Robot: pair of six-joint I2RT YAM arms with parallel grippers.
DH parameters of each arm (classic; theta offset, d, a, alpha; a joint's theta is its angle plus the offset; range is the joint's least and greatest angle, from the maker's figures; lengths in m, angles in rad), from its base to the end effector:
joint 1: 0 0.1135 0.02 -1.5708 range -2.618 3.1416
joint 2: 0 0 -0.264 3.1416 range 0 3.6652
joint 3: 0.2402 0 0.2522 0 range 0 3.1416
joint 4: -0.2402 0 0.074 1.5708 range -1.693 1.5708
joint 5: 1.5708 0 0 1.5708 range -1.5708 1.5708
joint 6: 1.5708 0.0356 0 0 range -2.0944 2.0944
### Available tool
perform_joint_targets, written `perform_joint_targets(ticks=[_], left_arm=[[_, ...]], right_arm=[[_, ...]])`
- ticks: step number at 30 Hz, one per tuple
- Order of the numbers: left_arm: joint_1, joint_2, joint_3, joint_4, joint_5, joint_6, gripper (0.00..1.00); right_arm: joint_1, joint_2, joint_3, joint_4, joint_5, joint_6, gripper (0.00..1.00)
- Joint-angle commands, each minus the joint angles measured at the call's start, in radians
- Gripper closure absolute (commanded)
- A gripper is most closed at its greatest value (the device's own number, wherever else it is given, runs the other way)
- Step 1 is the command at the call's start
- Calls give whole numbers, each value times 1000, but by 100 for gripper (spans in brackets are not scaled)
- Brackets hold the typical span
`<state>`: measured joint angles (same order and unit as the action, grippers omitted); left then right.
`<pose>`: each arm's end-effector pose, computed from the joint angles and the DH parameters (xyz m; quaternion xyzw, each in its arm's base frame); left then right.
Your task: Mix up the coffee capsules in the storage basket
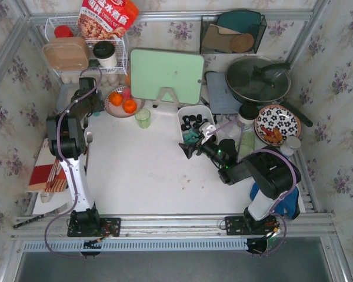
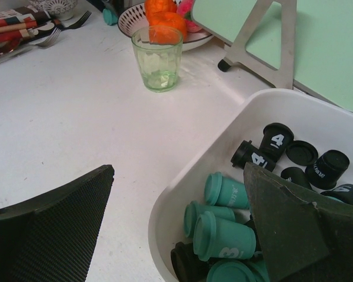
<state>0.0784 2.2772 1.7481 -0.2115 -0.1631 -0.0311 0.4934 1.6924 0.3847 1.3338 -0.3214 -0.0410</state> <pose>0.5116 0.0460 0.1688 -0.0827 0.9089 0.0840 0.4001 0.2425 0.1432 0.1574 -0.2924 0.6341 0.2674 0.6640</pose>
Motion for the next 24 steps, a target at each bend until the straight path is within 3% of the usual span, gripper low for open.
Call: perform_joint_targets(ticks=[1, 6, 10, 16, 24], left_arm=[[2, 45, 83, -131, 78, 33, 47], [3, 44, 76, -164, 99, 33, 68], [3, 0, 8, -134, 110, 27, 70], [3, -91, -101, -91, 117, 8, 81], [-14, -350, -317, 21, 145, -89, 83]], right_arm=[[-1, -3, 0, 34, -24, -12, 0], [-1, 0, 1, 38, -23, -9, 0], [-1, 2, 0, 44, -23, -2, 0], [-1, -2, -3, 52, -20, 8, 0], [-1, -22, -10, 56, -1, 19, 0]])
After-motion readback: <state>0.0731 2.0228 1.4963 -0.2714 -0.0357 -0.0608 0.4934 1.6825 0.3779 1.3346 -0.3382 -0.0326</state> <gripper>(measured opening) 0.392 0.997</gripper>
